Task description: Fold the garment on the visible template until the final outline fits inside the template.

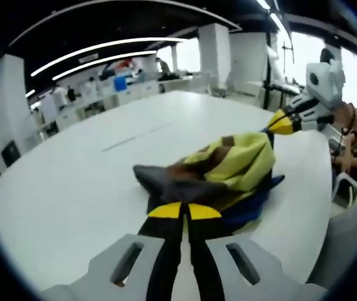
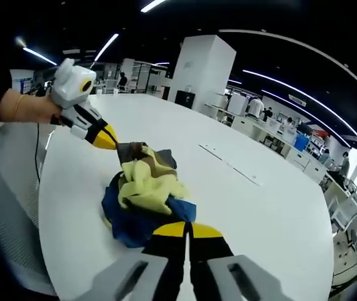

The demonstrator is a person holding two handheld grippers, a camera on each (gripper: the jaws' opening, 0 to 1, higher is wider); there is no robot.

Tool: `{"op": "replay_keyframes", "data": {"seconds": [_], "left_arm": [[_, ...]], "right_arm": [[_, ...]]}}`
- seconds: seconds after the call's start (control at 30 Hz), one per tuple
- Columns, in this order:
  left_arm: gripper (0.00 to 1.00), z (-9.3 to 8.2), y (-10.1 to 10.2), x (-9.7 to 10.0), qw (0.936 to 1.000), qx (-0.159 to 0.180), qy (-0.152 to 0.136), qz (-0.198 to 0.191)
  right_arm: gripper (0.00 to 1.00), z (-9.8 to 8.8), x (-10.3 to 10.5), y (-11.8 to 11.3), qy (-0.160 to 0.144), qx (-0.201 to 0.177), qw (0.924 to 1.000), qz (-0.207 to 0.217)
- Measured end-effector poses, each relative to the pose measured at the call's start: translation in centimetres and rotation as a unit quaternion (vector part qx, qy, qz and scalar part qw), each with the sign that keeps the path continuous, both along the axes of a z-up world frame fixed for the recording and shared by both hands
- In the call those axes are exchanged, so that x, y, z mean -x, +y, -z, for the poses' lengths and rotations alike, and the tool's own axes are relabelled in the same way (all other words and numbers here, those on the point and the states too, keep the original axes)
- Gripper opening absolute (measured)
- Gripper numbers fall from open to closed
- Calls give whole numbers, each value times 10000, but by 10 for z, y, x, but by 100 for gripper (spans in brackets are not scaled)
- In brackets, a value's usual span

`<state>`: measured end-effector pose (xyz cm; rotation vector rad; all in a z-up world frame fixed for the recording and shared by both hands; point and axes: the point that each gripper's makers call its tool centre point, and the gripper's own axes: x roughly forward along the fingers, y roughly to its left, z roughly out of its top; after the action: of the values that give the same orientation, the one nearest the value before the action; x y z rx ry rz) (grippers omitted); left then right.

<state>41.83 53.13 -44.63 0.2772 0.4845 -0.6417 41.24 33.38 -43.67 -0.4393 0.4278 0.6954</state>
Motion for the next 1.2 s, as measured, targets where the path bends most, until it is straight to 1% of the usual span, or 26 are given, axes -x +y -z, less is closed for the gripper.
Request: {"op": "replay_keyframes", "data": {"seconds": [0.1,0.2,0.37,0.53,0.63,0.73,0.83,0.9,1.0,1.2], "left_arm": [[0,-6,8,0,9998,-122,-113,-55],[0,-14,18,-1,9997,3,-123,-198],[0,-18,28,-2,9994,11,-148,-315],[0,-27,34,-1,9991,20,-226,-359],[0,-31,35,-1,9990,-21,-271,-358],[0,-35,37,-1,9988,-82,-337,-340],[0,-37,39,-1,9987,-124,-357,-329],[0,-36,39,0,9989,-125,-341,-303],[0,-34,37,1,9991,-106,-311,-256],[0,-28,23,1,9997,-77,-198,-79]], "right_arm": [[0,-3,-2,-5,16,-86,9999,125],[0,-9,-3,-8,4,-248,9995,181],[0,-14,-5,-13,3,-362,9990,272],[0,-22,-8,-19,-40,-510,9979,410],[0,-25,-10,-25,-50,-571,9968,551],[0,-29,-13,-36,-57,-658,9944,822],[0,-31,-14,-49,-77,-624,9926,1039],[0,-32,-14,-55,-45,-701,9909,1146],[0,-30,-14,-60,26,-790,9891,1245],[0,-24,-13,-72,156,-891,9844,1506]]}}
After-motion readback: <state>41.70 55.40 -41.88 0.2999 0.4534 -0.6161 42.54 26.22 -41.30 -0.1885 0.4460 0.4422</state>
